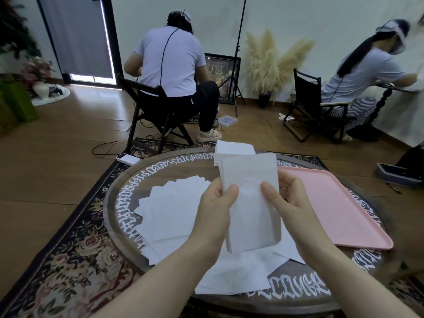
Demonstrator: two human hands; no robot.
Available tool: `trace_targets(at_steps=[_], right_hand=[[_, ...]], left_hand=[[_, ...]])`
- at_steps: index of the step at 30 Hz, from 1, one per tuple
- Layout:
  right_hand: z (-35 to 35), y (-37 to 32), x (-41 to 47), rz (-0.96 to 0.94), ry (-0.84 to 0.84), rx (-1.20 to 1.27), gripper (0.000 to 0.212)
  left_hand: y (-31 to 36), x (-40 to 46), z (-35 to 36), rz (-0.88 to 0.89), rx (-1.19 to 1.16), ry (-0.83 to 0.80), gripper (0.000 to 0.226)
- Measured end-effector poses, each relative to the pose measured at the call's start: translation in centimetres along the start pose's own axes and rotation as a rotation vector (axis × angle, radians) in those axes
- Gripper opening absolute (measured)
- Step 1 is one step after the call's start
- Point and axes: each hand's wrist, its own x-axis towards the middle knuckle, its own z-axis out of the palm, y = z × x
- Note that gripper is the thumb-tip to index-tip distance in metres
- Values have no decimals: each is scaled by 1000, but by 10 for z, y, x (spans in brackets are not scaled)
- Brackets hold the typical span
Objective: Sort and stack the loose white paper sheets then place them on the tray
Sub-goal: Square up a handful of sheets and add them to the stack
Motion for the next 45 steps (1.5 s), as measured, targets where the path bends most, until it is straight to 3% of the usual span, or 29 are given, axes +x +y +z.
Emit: trace_targets(at_steps=[2, 7, 12, 14, 17, 21, 24, 28, 30, 36, 45], right_hand=[[-2, -1, -1, 83, -80, 17, 76], [5, -3, -9, 138, -212, -5, 55], [7, -5, -7, 163, -187, 11, 56], [0, -6, -4, 211, -273, -40, 58], [-8, -4, -2, 290, -451, -210, 33], [-21, 7, 9, 257, -361, -280, 22], [-30, 16, 17, 135, -196, -264, 22], [-28, 29, 24, -117, -63, -332, 13], [-25, 33, 26, -184, -52, -366, 14], [-26, 49, 33, -79, -126, -413, 17], [-34, 66, 36, 131, -223, -441, 25]], left_hand=[[2, 1, -1, -40, -55, -4, 21], [-7, -3, 4, -102, 25, -26, 19], [-7, -2, 6, -34, 46, 37, 20], [-4, 1, 3, -5, -10, 88, 18], [2, 9, -5, 23, -50, 183, 15], [14, 25, -27, 51, -5, 157, 27], [16, 34, -46, 88, 298, 67, 30], [1, 41, -63, 219, 1104, 15, 12], [-7, 43, -68, 210, 1255, 34, 9], [-25, 52, -76, 93, 904, -70, 13], [-39, 55, -81, 18, 816, -67, 5]])
